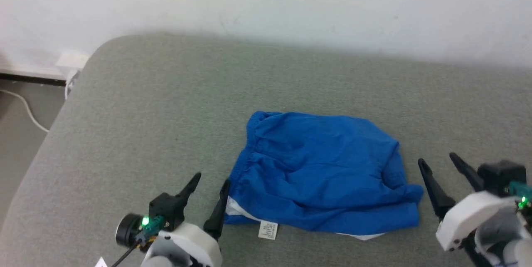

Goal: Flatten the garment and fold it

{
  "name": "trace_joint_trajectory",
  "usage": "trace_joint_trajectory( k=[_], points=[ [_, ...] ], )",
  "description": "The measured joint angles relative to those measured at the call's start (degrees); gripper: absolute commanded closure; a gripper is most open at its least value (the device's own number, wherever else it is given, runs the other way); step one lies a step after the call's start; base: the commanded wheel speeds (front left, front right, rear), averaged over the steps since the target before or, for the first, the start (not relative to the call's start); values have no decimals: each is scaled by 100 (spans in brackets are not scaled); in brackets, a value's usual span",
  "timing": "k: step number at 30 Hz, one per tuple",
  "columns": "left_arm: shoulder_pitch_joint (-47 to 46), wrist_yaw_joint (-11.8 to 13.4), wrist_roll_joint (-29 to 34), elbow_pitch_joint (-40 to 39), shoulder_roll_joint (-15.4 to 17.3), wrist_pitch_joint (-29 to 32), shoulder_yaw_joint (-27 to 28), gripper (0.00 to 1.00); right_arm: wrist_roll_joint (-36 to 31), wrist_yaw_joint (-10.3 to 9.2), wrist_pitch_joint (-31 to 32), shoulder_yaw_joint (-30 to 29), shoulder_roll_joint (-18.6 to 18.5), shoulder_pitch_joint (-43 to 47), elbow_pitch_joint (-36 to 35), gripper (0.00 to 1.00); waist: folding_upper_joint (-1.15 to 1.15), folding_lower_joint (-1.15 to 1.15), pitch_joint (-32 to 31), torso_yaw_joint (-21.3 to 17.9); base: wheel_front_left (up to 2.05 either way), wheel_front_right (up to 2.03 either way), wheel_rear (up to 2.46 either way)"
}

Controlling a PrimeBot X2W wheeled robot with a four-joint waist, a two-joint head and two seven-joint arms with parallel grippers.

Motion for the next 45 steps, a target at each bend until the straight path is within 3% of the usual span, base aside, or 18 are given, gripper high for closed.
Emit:
trace_joint_trajectory(
  k=[5, 10, 14, 20, 21, 22, 23, 29, 37, 41, 45],
  points=[
    [-99, 26, 549, -727, -188, -254, 244, 0, 360, 0, 1425, 359, -713, -659, 223, 0, 0, 0, 3, 292, 0, 0, 0],
    [54, 25, 1100, -1472, -536, -260, 643, 0, 855, -1, 2643, 791, -1015, -1269, 766, 0, 0, 1, 90, 586, 0, 0, 0],
    [262, -192, 1360, -1495, -756, -260, 779, 0, 994, -1, 2983, 1095, -1112, -1612, 1157, 0, 0, 1, 209, 803, 0, 0, 0],
    [265, -413, 1577, -1457, -1058, -260, 1013, 0, 827, -1, 2716, 1234, -1106, -1746, 1916, 0, 0, 1, 397, 1067, 0, 0, 0],
    [267, -456, 1601, -1447, -1082, -260, 1059, 0, 816, -1, 2608, 1228, -1085, -1789, 2014, 25, 0, 1, 425, 1094, 0, 0, 0],
    [271, -501, 1628, -1432, -1106, -260, 1094, 0, 753, -1, 2474, 1243, -1087, -1839, 2081, 88, 0, 1, 452, 1115, 0, 0, 0],
    [288, -533, 1650, -1413, -1126, -260, 1128, 0, 635, 1, 2317, 1271, -1096, -1884, 2119, 100, 0, 1, 473, 1129, 0, 0, 0],
    [365, -675, 1784, -1316, -1239, -260, 1315, 0, 31, 5, 1406, 887, -1043, -1998, 2218, 100, 0, 1, 454, 1035, 0, 0, 0],
    [372, -826, 1872, -1304, -1350, -260, 1389, 0, -559, 5, 886, 143, -994, -2009, 1254, 100, 0, 0, 303, 804, 0, 0, 0],
    [370, -895, 1902, -1332, -1391, -260, 1383, 0, -722, 5, 940, 260, -1206, -2294, 1081, 100, 0, 0, 371, 804, 0, 0, 0],
    [358, -936, 1902, -1321, -1410, -260, 1352, 0, -814, 5, 1051, 710, -1466, -2861, 1492, 100, 0, 1, 525, 873, 0, 0, 0]
  ],
)
